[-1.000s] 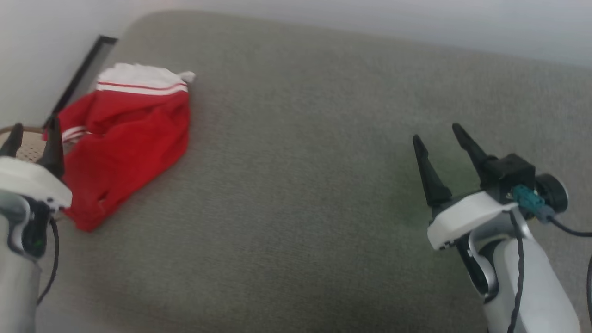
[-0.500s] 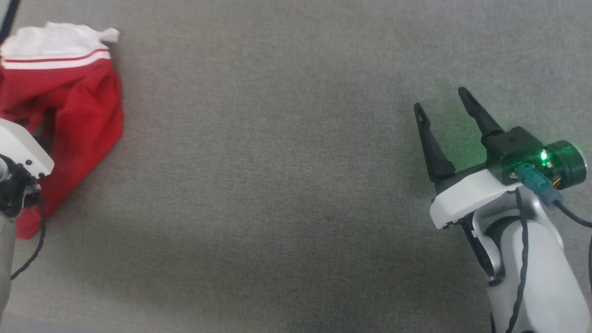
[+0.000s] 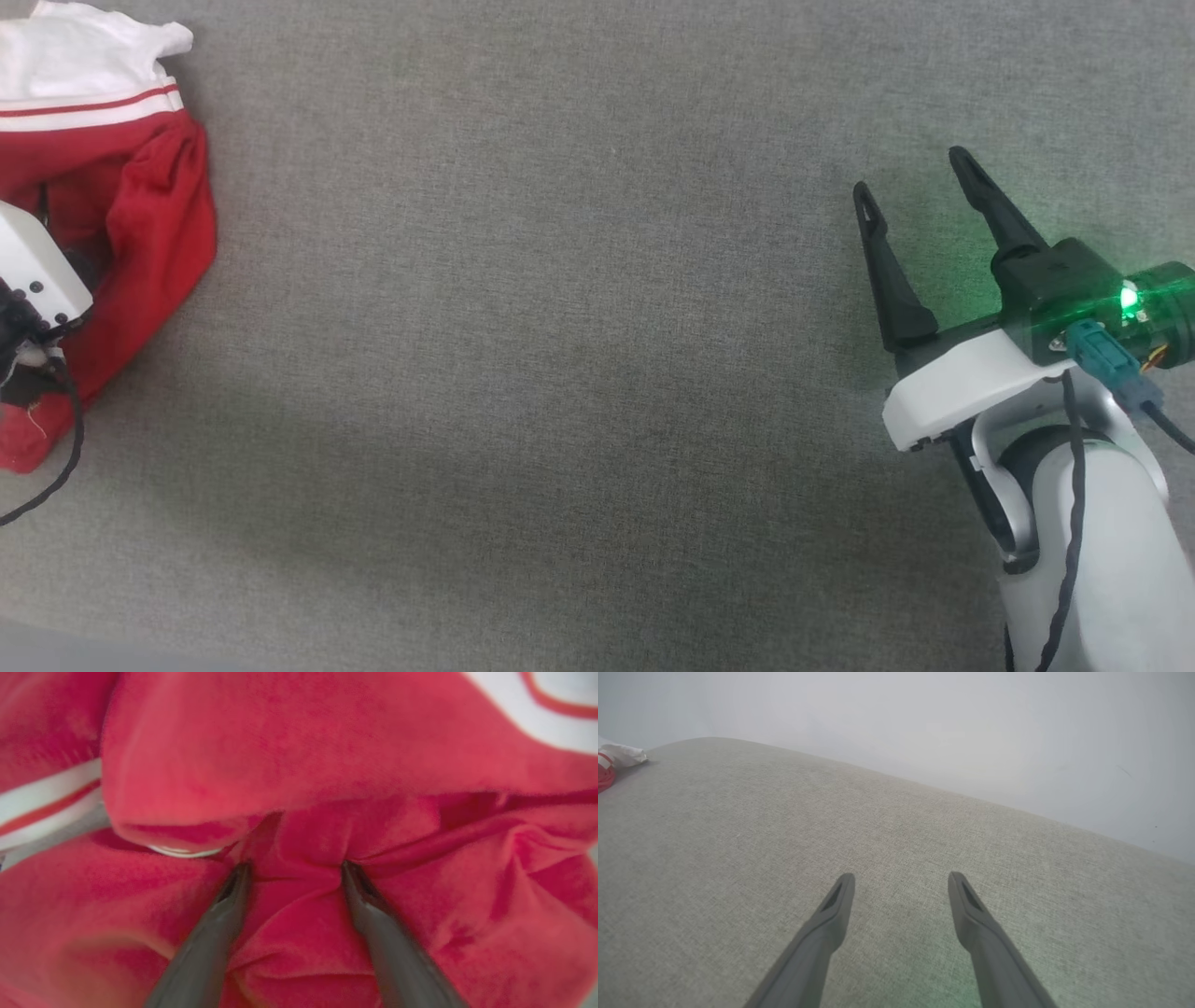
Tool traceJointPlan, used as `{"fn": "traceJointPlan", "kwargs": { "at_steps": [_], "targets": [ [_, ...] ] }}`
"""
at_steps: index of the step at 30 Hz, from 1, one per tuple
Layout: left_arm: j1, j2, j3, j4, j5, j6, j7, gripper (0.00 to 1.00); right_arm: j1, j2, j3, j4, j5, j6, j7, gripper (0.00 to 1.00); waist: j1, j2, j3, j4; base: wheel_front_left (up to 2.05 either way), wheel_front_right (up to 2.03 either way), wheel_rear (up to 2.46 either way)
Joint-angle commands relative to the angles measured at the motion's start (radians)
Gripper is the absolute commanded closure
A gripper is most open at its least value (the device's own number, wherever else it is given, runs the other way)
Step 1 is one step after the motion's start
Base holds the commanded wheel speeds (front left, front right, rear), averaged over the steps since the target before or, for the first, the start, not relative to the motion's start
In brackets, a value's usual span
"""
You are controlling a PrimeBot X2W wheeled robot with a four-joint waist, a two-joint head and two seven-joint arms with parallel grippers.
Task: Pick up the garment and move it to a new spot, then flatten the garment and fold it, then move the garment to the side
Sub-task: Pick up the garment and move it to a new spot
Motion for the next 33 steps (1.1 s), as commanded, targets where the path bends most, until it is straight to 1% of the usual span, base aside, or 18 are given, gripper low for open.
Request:
{"fn": "traceJointPlan", "kwargs": {
  "at_steps": [1, 2, 3, 6, 8, 12, 18, 22, 26, 33],
  "targets": [
    [0.048, -0.054, -0.03, 0.028, 0.004, 0.002, 0.01, 0.0, -0.013, 0.001, 0.0, -0.008, -0.001, -0.001, 0.005, 0.0, 0.0, -0.0001, 0.003, 0.0, 0.0, 0.0, 0.0],
    [0.044, -0.057, -0.023, 0.026, -0.007, 0.002, -0.016, 0.22, -0.014, 0.001, -0.002, -0.009, -0.003, -0.001, 0.006, 0.0, 0.0, -0.0001, 0.004, 0.002, 0.0, 0.0, 0.0],
    [0.04, -0.058, -0.018, 0.023, -0.012, 0.002, -0.043, 1.0, -0.015, 0.002, -0.005, -0.01, -0.005, -0.001, 0.004, 0.0, 0.0, -0.0001, 0.004, 0.003, 0.0, 0.0, 0.0],
    [0.022, -0.039, -0.027, 0.019, -0.009, 0.002, -0.112, 1.0, -0.011, 0.006, -0.016, -0.004, -0.007, -0.001, -0.006, 0.0, 0.0, -0.0001, -0.006, 0.007, 0.0, 0.0, 0.0],
    [0.003, -0.01, -0.035, 0.006, -0.002, 0.002, -0.157, 1.0, -0.005, 0.009, -0.023, 0.005, -0.006, -0.001, -0.018, 0.0, 0.0, -0.0001, -0.021, 0.011, 0.0, 0.0, 0.0],
    [-0.031, 0.028, -0.054, -0.023, 0.004, 0.002, -0.237, 1.0, 0.008, 0.014, -0.038, 0.03, 0.009, -0.001, -0.041, 0.0, 0.0, -0.0001, -0.065, 0.024, 0.0, 0.0, 0.0],
    [-0.062, 0.075, -0.104, -0.064, 0.031, 0.002, -0.323, 1.0, 0.027, 0.021, -0.055, 0.076, 0.026, -0.001, -0.079, 0.0, 0.0, -0.0001, -0.149, 0.038, 0.0, 0.0, 0.0],
    [-0.079, 0.103, -0.141, -0.107, 0.041, 0.002, -0.351, 1.0, 0.043, 0.025, -0.059, 0.107, 0.042, -0.001, -0.1, 0.0, 0.0, -0.0001, -0.209, 0.046, 0.0, 0.0, 0.0],
    [-0.103, 0.132, -0.174, -0.146, 0.052, 0.002, -0.358, 1.0, 0.053, 0.028, -0.067, 0.132, 0.063, -0.001, -0.124, 0.0, 0.0, -0.0001, -0.269, 0.047, 0.0, 0.0, 0.0],
    [-0.138, 0.177, -0.218, -0.236, 0.075, 0.002, -0.338, 1.0, 0.076, 0.031, -0.076, 0.167, 0.097, -0.001, -0.157, 0.0, 0.0, -0.0001, -0.348, 0.039, 0.0, 0.0, 0.0]
  ]
}}
